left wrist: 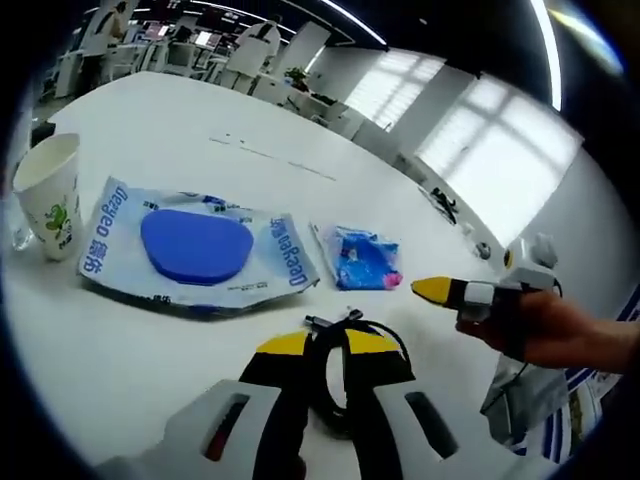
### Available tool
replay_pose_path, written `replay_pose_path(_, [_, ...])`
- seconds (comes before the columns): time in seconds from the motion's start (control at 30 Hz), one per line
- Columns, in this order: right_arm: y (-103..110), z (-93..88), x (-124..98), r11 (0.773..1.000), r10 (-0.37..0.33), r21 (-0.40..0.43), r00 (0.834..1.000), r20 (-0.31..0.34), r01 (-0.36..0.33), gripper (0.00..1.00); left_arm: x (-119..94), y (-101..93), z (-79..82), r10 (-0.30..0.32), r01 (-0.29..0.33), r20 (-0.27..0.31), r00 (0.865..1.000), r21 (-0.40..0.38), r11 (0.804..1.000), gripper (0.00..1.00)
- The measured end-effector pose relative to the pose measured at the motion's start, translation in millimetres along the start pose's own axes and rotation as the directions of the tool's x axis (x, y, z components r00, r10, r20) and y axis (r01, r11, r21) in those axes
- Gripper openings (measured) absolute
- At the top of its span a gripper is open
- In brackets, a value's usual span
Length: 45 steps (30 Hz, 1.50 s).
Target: Arrange the tabletop items into an orderly group along one side of the table until the central work area is clear of visible clutter.
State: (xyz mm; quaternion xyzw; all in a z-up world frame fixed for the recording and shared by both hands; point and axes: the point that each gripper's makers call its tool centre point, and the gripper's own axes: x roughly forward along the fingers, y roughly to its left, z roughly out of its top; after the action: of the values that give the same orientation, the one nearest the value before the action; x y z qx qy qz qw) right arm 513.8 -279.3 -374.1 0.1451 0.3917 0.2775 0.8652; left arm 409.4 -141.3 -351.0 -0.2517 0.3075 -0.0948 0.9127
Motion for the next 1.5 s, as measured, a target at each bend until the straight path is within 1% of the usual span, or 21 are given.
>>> replay_pose_path(0.03, [-1,1.4,0,1.000,-0.003,-0.001,1.000,0.001,0.003,0.12,1,-1.9,0.7,0.001,-0.002,0.006,1.000,0.026,1.000,0.08])
replay_pose_path(0.1, [11,1.8,-14,1.000,-0.011,0.000,1.000,0.006,0.011,0.12,6,-7.3,3.3,-0.014,0.013,0.003,1.000,0.059,0.998,0.09])
replay_pose_path(0.17, [-6,7.6,-1,1.000,-0.022,-0.001,1.000,0.009,0.022,0.12,14,-5.2,9.2,-0.020,0.020,0.001,1.000,0.065,0.998,0.10])
replay_pose_path(0.27, [-13,12.4,3,0.999,-0.035,-0.002,0.999,0.011,0.035,0.13,20,-8.2,11.0,-0.021,0.021,-0.002,1.000,0.085,0.996,0.11])
replay_pose_path(0.3, [-15,15.6,1,0.999,-0.043,-0.004,0.999,0.014,0.043,0.13,28,-7.1,17.0,-0.023,0.023,-0.006,1.000,0.097,0.995,0.11])
replay_pose_path(0.37, [-8,17.7,-7,0.999,-0.050,-0.004,0.999,0.016,0.050,0.13,37,-5.0,24.3,-0.024,0.025,-0.006,1.000,0.109,0.994,0.11])
replay_pose_path(0.4, [-17,21.1,-1,0.999,-0.054,-0.005,0.998,0.018,0.054,0.13,39,-4.6,25.5,-0.024,0.025,-0.006,1.000,0.111,0.994,0.11])
replay_pose_path(0.5, [-28,28.6,5,0.998,-0.069,-0.002,0.997,0.022,0.069,0.13,51,-3.1,32.5,-0.022,0.022,-0.008,1.000,0.118,0.993,0.11])
replay_pose_path(0.53, [-19,29.1,-5,0.997,-0.076,-0.003,0.997,0.025,0.076,0.13,53,-1.8,33.9,-0.017,0.018,-0.009,1.000,0.123,0.992,0.11])
replay_pose_path(0.57, [-16,29.7,-8,0.997,-0.079,-0.003,0.997,0.025,0.080,0.14,55,-3.3,36.2,-0.015,0.016,-0.008,1.000,0.124,0.992,0.11])
replay_pose_path(0.63, [-19,34.2,-5,0.996,-0.087,-0.004,0.996,0.026,0.087,0.14,60,-3.3,39.0,-0.012,0.013,-0.010,1.000,0.124,0.992,0.11])
replay_pose_path(0.7, [-34,40.2,9,0.996,-0.093,-0.008,0.995,0.024,0.093,0.14,66,-4.2,41.6,-0.010,0.012,-0.015,1.000,0.137,0.991,0.11])
replay_pose_path(0.83, [-30,44.4,7,0.995,-0.101,-0.017,0.995,0.020,0.101,0.16,76,-9.1,46.0,-0.009,0.011,-0.019,1.000,0.140,0.990,0.12])
replay_pose_path(0.93, [-42,49.3,20,0.994,-0.103,-0.024,0.995,0.013,0.103,0.16,87,-10.2,49.7,-0.009,0.013,-0.027,1.000,0.149,0.989,0.13])
replay_pose_path(1.0, [-46,51.0,24,0.994,-0.106,-0.028,0.994,0.009,0.107,0.16,95,-5.8,54.3,-0.008,0.013,-0.030,1.000,0.150,0.989,0.13])
replay_pose_path(1.03, [-47,51.3,25,0.994,-0.107,-0.029,0.994,0.007,0.107,0.16,99,-6.4,55.2,-0.007,0.012,-0.035,0.999,0.150,0.989,0.13])
replay_pose_path(1.1, [-38,49.3,20,0.994,-0.105,-0.029,0.994,0.003,0.105,0.16,102,-5.8,55.2,-0.004,0.010,-0.039,0.999,0.151,0.989,0.13])
replay_pose_path(1.13, [-51,52.1,33,0.994,-0.105,-0.031,0.994,-0.001,0.105,0.16,109,-2.5,54.8,-0.004,0.010,-0.045,0.999,0.153,0.988,0.13])
replay_pose_path(1.17, [-56,53.2,38,0.994,-0.104,-0.033,0.995,-0.003,0.104,0.16,112,-3.4,52.4,0.004,0.005,-0.055,0.998,0.166,0.986,0.13])
replay_pose_path(1.33, [-46,49.8,35,0.995,-0.095,-0.034,0.995,-0.015,0.095,0.16,122,-0.4,46.9,0.014,0.000,-0.079,0.997,0.180,0.984,0.13])
replay_pose_path(1.5, [-44,46.3,43,0.996,-0.083,-0.046,0.996,-0.035,0.081,0.13,129,2.2,43.2,0.030,-0.009,-0.104,0.994,0.199,0.980,0.09])
